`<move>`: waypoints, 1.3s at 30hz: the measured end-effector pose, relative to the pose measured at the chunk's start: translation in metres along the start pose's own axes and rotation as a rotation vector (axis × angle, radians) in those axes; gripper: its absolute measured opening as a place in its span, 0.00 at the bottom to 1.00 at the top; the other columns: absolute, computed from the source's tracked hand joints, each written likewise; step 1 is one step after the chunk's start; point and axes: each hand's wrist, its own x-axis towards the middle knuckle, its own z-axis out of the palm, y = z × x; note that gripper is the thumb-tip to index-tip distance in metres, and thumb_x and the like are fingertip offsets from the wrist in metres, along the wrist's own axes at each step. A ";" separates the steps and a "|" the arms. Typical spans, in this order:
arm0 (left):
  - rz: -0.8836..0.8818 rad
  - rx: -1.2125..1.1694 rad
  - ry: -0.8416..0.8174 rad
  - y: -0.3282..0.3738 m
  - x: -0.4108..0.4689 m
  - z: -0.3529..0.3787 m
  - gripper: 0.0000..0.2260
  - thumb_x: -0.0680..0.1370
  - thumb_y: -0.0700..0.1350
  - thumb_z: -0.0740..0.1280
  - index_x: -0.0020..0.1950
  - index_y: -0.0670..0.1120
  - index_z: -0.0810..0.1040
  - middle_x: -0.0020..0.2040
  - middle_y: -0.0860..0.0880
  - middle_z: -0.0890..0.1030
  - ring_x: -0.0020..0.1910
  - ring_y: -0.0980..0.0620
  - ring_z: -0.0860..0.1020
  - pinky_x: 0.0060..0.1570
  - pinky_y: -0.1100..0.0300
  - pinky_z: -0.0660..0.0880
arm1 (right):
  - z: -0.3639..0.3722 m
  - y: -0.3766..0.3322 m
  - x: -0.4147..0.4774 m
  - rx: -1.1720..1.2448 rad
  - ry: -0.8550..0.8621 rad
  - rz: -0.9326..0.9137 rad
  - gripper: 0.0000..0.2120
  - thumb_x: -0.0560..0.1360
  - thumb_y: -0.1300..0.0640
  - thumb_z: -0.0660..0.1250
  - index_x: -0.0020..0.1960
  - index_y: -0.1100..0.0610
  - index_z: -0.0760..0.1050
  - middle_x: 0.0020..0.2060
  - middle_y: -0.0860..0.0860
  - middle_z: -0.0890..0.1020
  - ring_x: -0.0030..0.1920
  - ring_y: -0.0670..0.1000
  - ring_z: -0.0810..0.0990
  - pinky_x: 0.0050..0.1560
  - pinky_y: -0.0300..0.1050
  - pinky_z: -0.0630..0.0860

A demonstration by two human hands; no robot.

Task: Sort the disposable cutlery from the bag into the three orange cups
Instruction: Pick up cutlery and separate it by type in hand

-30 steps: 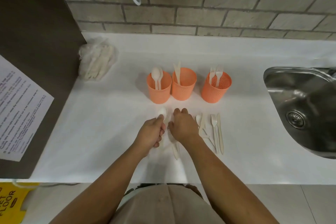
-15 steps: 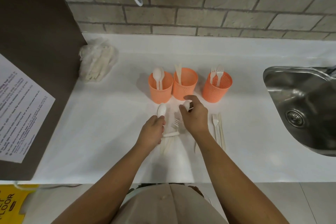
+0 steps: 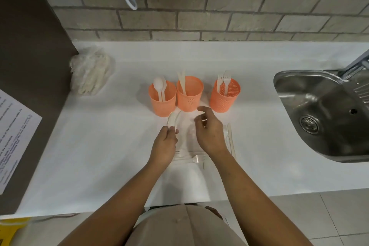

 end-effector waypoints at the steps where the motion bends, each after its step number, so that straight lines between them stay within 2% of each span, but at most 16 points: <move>1: -0.017 -0.020 -0.006 0.001 -0.001 0.000 0.16 0.86 0.56 0.56 0.54 0.47 0.78 0.39 0.51 0.76 0.34 0.52 0.73 0.38 0.57 0.71 | -0.005 0.009 0.002 -0.168 0.011 0.006 0.16 0.81 0.61 0.63 0.68 0.56 0.75 0.53 0.57 0.83 0.52 0.56 0.80 0.55 0.53 0.79; 3: -0.024 -0.018 -0.018 0.005 -0.005 0.002 0.17 0.85 0.58 0.57 0.53 0.48 0.79 0.37 0.51 0.74 0.31 0.53 0.71 0.32 0.59 0.68 | -0.016 0.024 0.005 -0.577 -0.067 0.037 0.17 0.81 0.55 0.63 0.68 0.57 0.75 0.60 0.58 0.77 0.59 0.61 0.74 0.56 0.56 0.76; 5: -0.019 -0.006 -0.042 0.008 -0.008 0.006 0.16 0.84 0.58 0.58 0.52 0.48 0.78 0.37 0.51 0.73 0.32 0.53 0.71 0.31 0.59 0.67 | -0.022 0.033 0.006 -0.805 -0.173 0.084 0.17 0.81 0.50 0.62 0.65 0.57 0.75 0.59 0.57 0.73 0.59 0.61 0.70 0.53 0.55 0.72; 7: -0.015 0.014 -0.069 0.010 -0.010 0.011 0.15 0.85 0.57 0.59 0.52 0.48 0.78 0.37 0.51 0.73 0.33 0.53 0.71 0.32 0.59 0.67 | -0.024 0.037 0.006 -0.857 -0.221 0.114 0.15 0.80 0.49 0.61 0.61 0.57 0.76 0.56 0.56 0.71 0.58 0.60 0.69 0.53 0.55 0.71; 10: -0.027 0.016 -0.094 0.012 -0.013 0.018 0.15 0.85 0.55 0.60 0.53 0.45 0.78 0.38 0.49 0.72 0.32 0.53 0.69 0.30 0.60 0.66 | -0.023 0.041 0.008 -0.842 -0.200 0.119 0.14 0.80 0.52 0.60 0.61 0.57 0.75 0.56 0.56 0.71 0.57 0.60 0.69 0.53 0.54 0.72; 14: -0.065 0.013 -0.115 0.017 -0.014 0.022 0.15 0.83 0.52 0.62 0.57 0.39 0.75 0.38 0.47 0.71 0.31 0.52 0.66 0.28 0.60 0.63 | -0.022 0.046 0.017 -0.756 -0.188 0.167 0.13 0.81 0.54 0.61 0.61 0.57 0.78 0.57 0.56 0.72 0.59 0.60 0.69 0.55 0.52 0.72; 16: -0.073 0.016 -0.117 0.020 -0.016 0.023 0.16 0.83 0.52 0.62 0.57 0.38 0.75 0.37 0.48 0.72 0.32 0.50 0.67 0.29 0.59 0.63 | -0.023 0.048 0.021 -0.690 -0.105 0.154 0.12 0.81 0.54 0.63 0.59 0.56 0.81 0.56 0.56 0.74 0.58 0.60 0.69 0.55 0.53 0.73; 19: -0.070 0.022 -0.109 0.024 -0.017 0.022 0.15 0.83 0.52 0.62 0.55 0.39 0.75 0.37 0.48 0.73 0.33 0.49 0.68 0.29 0.58 0.64 | -0.026 0.046 0.025 -0.576 0.065 0.076 0.10 0.79 0.53 0.67 0.56 0.54 0.84 0.54 0.56 0.75 0.56 0.61 0.70 0.52 0.54 0.73; 23: -0.030 0.046 -0.103 0.030 -0.014 0.018 0.16 0.84 0.52 0.63 0.52 0.38 0.76 0.36 0.49 0.76 0.32 0.48 0.71 0.29 0.57 0.67 | -0.039 0.042 0.030 -0.391 0.123 -0.109 0.07 0.78 0.57 0.68 0.51 0.55 0.85 0.50 0.54 0.81 0.49 0.60 0.75 0.48 0.53 0.76; 26: 0.000 0.028 -0.095 0.037 -0.015 0.015 0.15 0.83 0.53 0.65 0.52 0.39 0.77 0.36 0.49 0.80 0.29 0.50 0.72 0.28 0.57 0.70 | -0.052 0.027 0.032 -0.232 0.226 -0.256 0.07 0.80 0.61 0.67 0.53 0.56 0.83 0.48 0.51 0.82 0.47 0.54 0.77 0.46 0.44 0.73; 28: -0.001 0.005 -0.077 0.043 -0.015 0.013 0.15 0.83 0.53 0.65 0.53 0.41 0.78 0.37 0.50 0.81 0.29 0.51 0.73 0.28 0.58 0.70 | -0.060 0.012 0.033 -0.137 0.268 -0.315 0.07 0.81 0.61 0.67 0.54 0.57 0.83 0.47 0.50 0.81 0.43 0.46 0.77 0.46 0.35 0.71; 30: 0.003 -0.036 -0.081 0.048 -0.015 0.013 0.14 0.84 0.52 0.63 0.54 0.42 0.80 0.39 0.50 0.82 0.28 0.51 0.72 0.28 0.58 0.70 | -0.062 -0.001 0.034 -0.052 0.233 -0.312 0.06 0.81 0.61 0.68 0.53 0.57 0.84 0.44 0.48 0.80 0.41 0.41 0.77 0.45 0.28 0.69; 31: 0.014 -0.048 -0.083 0.051 -0.015 0.013 0.13 0.85 0.51 0.62 0.54 0.43 0.81 0.39 0.50 0.82 0.28 0.51 0.73 0.29 0.58 0.70 | -0.060 -0.006 0.035 0.004 0.176 -0.277 0.06 0.80 0.62 0.68 0.53 0.56 0.84 0.43 0.48 0.81 0.41 0.41 0.78 0.44 0.28 0.70; 35: 0.058 -0.031 -0.033 0.061 -0.019 0.015 0.13 0.85 0.51 0.62 0.52 0.46 0.82 0.42 0.51 0.85 0.36 0.53 0.81 0.38 0.58 0.79 | -0.046 -0.023 0.036 0.281 -0.073 -0.042 0.07 0.79 0.64 0.69 0.52 0.54 0.81 0.38 0.53 0.84 0.37 0.52 0.84 0.40 0.39 0.79; 37: 0.044 -0.104 -0.063 0.065 -0.020 0.015 0.12 0.85 0.50 0.62 0.54 0.45 0.83 0.46 0.49 0.87 0.43 0.51 0.85 0.46 0.54 0.83 | -0.036 -0.025 0.036 0.252 -0.089 -0.048 0.09 0.78 0.65 0.70 0.52 0.51 0.81 0.35 0.51 0.83 0.36 0.52 0.85 0.40 0.40 0.80; 39: 0.010 -0.214 -0.098 0.071 -0.023 0.012 0.13 0.86 0.48 0.62 0.55 0.43 0.83 0.47 0.46 0.87 0.42 0.49 0.86 0.47 0.51 0.83 | -0.028 -0.028 0.037 0.198 -0.081 -0.066 0.08 0.77 0.64 0.70 0.53 0.54 0.82 0.35 0.49 0.82 0.36 0.50 0.83 0.39 0.37 0.76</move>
